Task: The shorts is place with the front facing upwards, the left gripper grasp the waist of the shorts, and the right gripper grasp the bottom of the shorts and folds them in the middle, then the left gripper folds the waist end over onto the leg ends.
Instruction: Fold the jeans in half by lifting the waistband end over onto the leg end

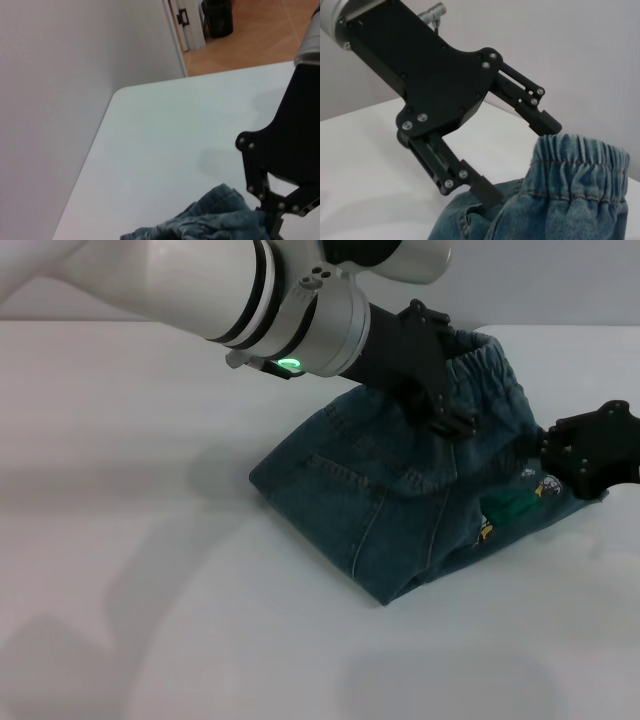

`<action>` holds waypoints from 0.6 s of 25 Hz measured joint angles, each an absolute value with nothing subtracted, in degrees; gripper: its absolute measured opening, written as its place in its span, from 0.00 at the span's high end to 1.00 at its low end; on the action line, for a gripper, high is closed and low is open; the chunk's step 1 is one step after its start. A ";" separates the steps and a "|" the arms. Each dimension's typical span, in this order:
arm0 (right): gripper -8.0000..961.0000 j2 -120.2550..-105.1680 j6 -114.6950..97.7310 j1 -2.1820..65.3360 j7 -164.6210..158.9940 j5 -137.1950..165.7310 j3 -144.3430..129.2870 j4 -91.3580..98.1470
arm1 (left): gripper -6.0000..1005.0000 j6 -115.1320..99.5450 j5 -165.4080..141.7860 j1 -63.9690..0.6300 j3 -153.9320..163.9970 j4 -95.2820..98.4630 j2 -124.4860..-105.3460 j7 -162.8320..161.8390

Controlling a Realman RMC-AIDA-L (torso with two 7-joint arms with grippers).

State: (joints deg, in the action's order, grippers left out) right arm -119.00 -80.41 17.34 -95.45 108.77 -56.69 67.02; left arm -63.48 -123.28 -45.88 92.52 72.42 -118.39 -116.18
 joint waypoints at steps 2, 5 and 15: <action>0.98 -119.00 -80.41 17.24 -95.42 108.75 -56.69 66.94 | 0.19 -63.31 -123.61 -45.87 92.48 72.37 -118.39 -116.19; 0.98 -119.00 -80.41 17.19 -95.37 108.73 -56.69 66.91 | 0.19 -62.93 -124.12 -45.88 92.26 72.17 -118.36 -116.19; 0.97 -119.00 -80.31 16.77 -95.36 108.71 -56.69 67.09 | 0.19 -62.08 -124.63 -45.78 90.84 72.03 -118.24 -116.51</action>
State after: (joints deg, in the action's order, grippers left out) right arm -119.00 -80.31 16.77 -95.36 108.71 -56.69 67.09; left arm -62.08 -124.63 -45.78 90.84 72.03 -118.24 -116.51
